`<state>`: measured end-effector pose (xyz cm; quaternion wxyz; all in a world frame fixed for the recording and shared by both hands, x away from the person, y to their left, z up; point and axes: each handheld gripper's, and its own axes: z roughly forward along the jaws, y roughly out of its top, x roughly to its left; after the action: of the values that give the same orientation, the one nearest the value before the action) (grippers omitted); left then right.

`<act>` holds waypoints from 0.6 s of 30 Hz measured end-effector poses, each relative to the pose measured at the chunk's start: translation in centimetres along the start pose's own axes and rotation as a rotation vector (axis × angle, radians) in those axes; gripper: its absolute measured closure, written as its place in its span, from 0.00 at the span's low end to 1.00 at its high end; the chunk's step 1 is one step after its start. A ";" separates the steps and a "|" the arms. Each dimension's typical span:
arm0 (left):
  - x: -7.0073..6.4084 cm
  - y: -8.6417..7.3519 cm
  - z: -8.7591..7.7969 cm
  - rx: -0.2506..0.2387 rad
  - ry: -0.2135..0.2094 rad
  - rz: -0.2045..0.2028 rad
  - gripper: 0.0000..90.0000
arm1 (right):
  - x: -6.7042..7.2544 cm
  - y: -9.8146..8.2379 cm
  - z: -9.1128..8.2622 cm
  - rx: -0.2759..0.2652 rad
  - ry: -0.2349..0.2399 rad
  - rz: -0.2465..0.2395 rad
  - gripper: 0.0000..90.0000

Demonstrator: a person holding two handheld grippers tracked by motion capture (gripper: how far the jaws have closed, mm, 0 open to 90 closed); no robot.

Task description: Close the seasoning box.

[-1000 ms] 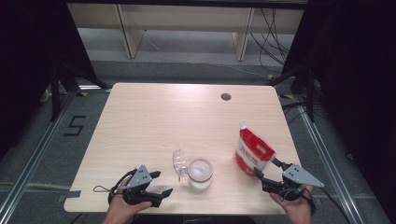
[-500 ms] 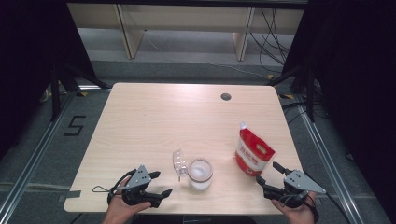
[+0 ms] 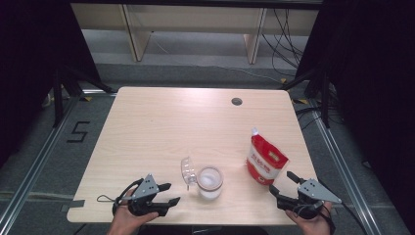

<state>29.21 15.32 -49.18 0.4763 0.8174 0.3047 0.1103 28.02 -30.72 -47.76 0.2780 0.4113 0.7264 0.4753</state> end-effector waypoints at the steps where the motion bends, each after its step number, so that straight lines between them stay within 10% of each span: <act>1: 0.0 0.1 -0.2 0.001 0.010 0.014 0.56 | -0.1 0.0 0.0 -0.003 0.004 -0.009 0.25; 18: -0.7 2.3 -0.4 -0.032 0.020 0.082 0.99 | -0.1 0.0 0.1 0.016 0.014 0.000 0.26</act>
<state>29.35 14.35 -46.93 0.4813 0.8204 0.2738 0.1426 28.12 -30.76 -47.76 0.2694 0.4103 0.7321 0.4723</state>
